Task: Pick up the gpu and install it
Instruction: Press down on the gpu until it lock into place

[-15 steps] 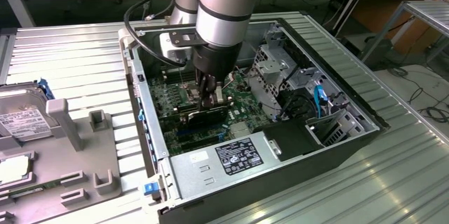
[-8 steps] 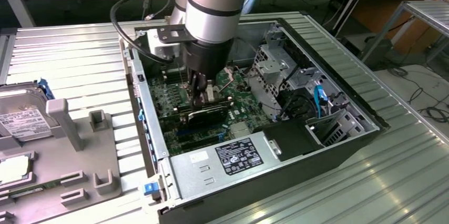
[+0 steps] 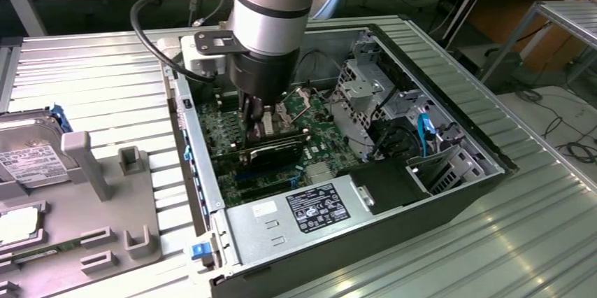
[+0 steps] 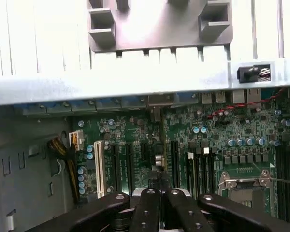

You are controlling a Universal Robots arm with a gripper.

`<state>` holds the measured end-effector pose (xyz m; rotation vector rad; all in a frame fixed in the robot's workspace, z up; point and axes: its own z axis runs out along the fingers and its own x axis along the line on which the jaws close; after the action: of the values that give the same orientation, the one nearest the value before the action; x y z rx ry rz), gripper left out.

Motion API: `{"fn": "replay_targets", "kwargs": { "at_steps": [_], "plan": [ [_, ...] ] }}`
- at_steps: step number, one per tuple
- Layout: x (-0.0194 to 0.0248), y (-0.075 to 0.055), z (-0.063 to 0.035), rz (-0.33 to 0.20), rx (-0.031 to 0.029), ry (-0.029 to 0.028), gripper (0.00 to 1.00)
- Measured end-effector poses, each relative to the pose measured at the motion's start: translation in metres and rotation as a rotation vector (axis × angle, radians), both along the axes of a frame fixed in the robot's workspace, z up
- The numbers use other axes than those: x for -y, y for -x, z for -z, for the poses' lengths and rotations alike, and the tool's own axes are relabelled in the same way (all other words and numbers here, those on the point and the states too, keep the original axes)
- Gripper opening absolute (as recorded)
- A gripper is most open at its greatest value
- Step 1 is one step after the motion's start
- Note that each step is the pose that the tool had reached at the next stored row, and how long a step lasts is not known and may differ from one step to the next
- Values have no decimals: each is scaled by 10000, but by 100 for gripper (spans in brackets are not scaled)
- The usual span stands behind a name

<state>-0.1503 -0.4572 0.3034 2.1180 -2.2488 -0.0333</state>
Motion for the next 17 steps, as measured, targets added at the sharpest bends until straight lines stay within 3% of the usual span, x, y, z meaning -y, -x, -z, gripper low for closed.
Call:
{"fn": "replay_targets", "kwargs": {
  "at_steps": [2, 11, 17],
  "plan": [
    [0, 84, -15, 0, -76, -2, 11],
    [0, 304, -51, 0, -301, -23, 11],
    [0, 460, -101, 0, -399, -95, 11]
  ]
}}
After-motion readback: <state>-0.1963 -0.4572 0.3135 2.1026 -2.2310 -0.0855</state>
